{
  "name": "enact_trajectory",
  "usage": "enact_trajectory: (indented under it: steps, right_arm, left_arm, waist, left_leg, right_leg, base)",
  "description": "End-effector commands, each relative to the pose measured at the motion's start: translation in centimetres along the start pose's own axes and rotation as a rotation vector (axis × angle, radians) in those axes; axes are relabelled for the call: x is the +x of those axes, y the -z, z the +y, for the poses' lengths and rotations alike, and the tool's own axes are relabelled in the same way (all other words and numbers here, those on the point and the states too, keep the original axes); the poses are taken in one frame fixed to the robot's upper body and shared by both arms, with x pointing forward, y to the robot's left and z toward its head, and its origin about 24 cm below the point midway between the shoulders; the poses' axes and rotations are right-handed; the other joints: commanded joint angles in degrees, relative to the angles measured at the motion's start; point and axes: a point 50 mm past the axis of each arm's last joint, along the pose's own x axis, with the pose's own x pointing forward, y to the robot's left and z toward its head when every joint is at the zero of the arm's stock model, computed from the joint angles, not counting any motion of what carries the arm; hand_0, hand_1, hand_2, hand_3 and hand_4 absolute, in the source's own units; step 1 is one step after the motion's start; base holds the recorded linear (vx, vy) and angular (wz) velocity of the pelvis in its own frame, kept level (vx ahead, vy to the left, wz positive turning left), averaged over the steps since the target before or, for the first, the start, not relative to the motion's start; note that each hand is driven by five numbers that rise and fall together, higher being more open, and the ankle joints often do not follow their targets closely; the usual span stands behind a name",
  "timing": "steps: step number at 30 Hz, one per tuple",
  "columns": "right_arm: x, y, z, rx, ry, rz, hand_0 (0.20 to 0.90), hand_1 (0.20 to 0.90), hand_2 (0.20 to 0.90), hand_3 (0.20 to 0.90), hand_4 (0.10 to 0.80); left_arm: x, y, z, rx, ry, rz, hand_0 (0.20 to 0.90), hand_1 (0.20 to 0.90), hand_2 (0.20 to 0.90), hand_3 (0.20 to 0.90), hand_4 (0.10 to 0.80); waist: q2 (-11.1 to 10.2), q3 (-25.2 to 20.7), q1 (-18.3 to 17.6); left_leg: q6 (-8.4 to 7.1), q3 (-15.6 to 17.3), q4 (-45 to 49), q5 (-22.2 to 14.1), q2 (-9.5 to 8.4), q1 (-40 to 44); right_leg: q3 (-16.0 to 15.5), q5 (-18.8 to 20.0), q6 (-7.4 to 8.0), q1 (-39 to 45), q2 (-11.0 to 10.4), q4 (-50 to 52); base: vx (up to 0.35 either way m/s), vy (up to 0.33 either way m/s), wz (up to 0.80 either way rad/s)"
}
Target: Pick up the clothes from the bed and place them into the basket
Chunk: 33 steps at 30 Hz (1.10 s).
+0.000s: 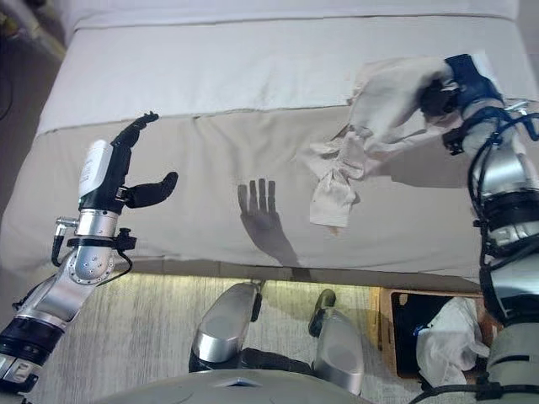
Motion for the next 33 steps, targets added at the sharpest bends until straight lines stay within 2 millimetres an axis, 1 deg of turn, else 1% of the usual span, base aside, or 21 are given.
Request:
enact_trajectory:
  steps: [1,5,6,9,14,16,17,21,27,33]
  right_arm:
    - [-0.9,-0.6,-2.1,-0.101,0.047,-0.116,0.300,0.300,0.300,0.200,0.100]
    - [-1.8,0.1,-3.3,-0.122,0.068,-0.127,0.300,0.300,0.300,0.200,0.100]
    - [-2.1,0.4,-3.9,-0.123,0.086,-0.127,0.300,0.300,0.300,0.200,0.100]
    - [-2.9,0.8,-4.8,-0.131,0.109,-0.131,0.300,0.300,0.300,0.200,0.100]
    - [-4.0,1.7,-6.7,-0.144,0.161,-0.120,0.300,0.300,0.300,0.200,0.100]
    - [-4.4,1.9,-7.2,-0.150,0.173,-0.113,0.300,0.300,0.300,0.200,0.100]
    - [-4.8,2.2,-7.9,-0.166,0.189,-0.105,0.300,0.300,0.300,0.200,0.100]
    - [-5.7,2.6,-9.5,-0.181,0.217,-0.091,0.300,0.300,0.300,0.200,0.100]
    - [-6.9,3.5,-11.5,-0.206,0.253,-0.055,0.300,0.300,0.300,0.200,0.100]
    - [-7.6,3.5,-13.0,-0.198,0.289,-0.042,0.300,0.300,0.300,0.200,0.100]
  left_arm:
    - [-1.1,0.6,-1.0,-0.055,-0.022,0.034,0.900,0.900,0.900,0.900,0.800]
    - [-1.1,0.8,-1.3,-0.054,-0.022,0.045,0.900,0.900,0.900,0.900,0.800]
    - [-0.9,0.8,-1.3,-0.056,-0.020,0.041,0.900,0.900,0.900,0.900,0.800]
    - [-0.9,1.1,-1.5,-0.055,-0.024,0.052,0.900,0.900,0.900,0.900,0.800]
    - [-1.5,1.7,-2.0,-0.071,-0.021,0.064,0.900,0.900,0.900,0.900,0.800]
    - [-1.7,1.7,-2.0,-0.076,-0.016,0.063,0.900,0.900,0.900,0.900,0.800]
    - [-1.7,1.8,-2.2,-0.084,-0.012,0.059,0.900,0.900,0.900,0.900,0.800]
    - [-1.8,1.8,-2.6,-0.089,0.002,0.054,0.900,0.900,0.900,0.900,0.800]
    - [-1.4,1.7,-2.6,-0.104,0.011,0.035,0.900,0.900,0.900,0.900,0.800]
    - [-1.0,1.5,-2.9,-0.106,0.031,0.018,0.900,0.900,0.900,0.900,0.800]
  waist:
    - [-1.37,-17.86,-3.37]
    - [-1.72,-20.50,-5.86]
    - [-1.88,-21.22,-6.58]
    - [-2.11,-22.35,-8.34]
    - [-2.74,-23.80,-11.24]
    - [-2.83,-23.97,-11.70]
    - [-2.93,-24.20,-12.84]
    - [-3.07,-24.63,-15.43]
    - [-3.06,-25.03,-17.88]
    - [-2.99,-25.57,-19.93]
  left_leg:
    - [0.85,2.38,1.04,-3.03,0.11,-1.23]
    - [0.62,3.97,-3.17,-2.14,1.03,1.33]
    - [0.64,4.58,-4.29,-2.08,1.32,1.98]
    - [0.61,5.64,-5.70,-2.05,1.76,2.98]
    - [0.77,7.73,-6.44,-2.66,2.31,4.07]
    - [0.83,7.98,-6.47,-2.79,2.41,4.33]
    - [0.93,8.27,-6.50,-2.97,2.54,4.57]
    - [1.00,9.51,-6.12,-3.56,3.00,5.12]
    - [0.76,11.25,-5.60,-4.12,3.60,5.42]
    - [0.68,12.94,-5.16,-4.47,3.88,5.48]
  right_leg:
    - [-0.20,3.11,-1.65,0.96,3.28,-4.92]
    - [2.34,4.80,-0.66,1.46,4.02,-7.67]
    - [3.11,5.04,-0.44,1.49,4.24,-8.30]
    - [4.76,5.50,-0.10,1.32,4.73,-8.97]
    - [7.88,6.08,0.22,0.85,5.58,-9.90]
    - [8.71,6.09,0.23,0.73,5.89,-9.75]
    - [9.96,6.12,0.26,0.36,6.34,-9.44]
    - [12.33,5.98,0.25,-0.46,7.25,-8.65]
    - [14.42,6.26,0.55,-1.38,7.88,-8.33]
    - [15.62,6.22,0.72,-2.40,8.43,-7.42]
  base:
    - [0.057,0.003,-0.40]
    - [0.053,-0.006,-0.43]
    - [0.033,-0.004,-0.34]
    - [0.018,0.005,-0.30]
    - [0.010,0.015,-0.26]
    - [0.006,0.018,-0.26]
    - [0.003,0.025,-0.33]
    - [-0.002,0.035,-0.31]
    - [-0.020,0.029,-0.19]
    - [-0.027,0.007,-0.19]
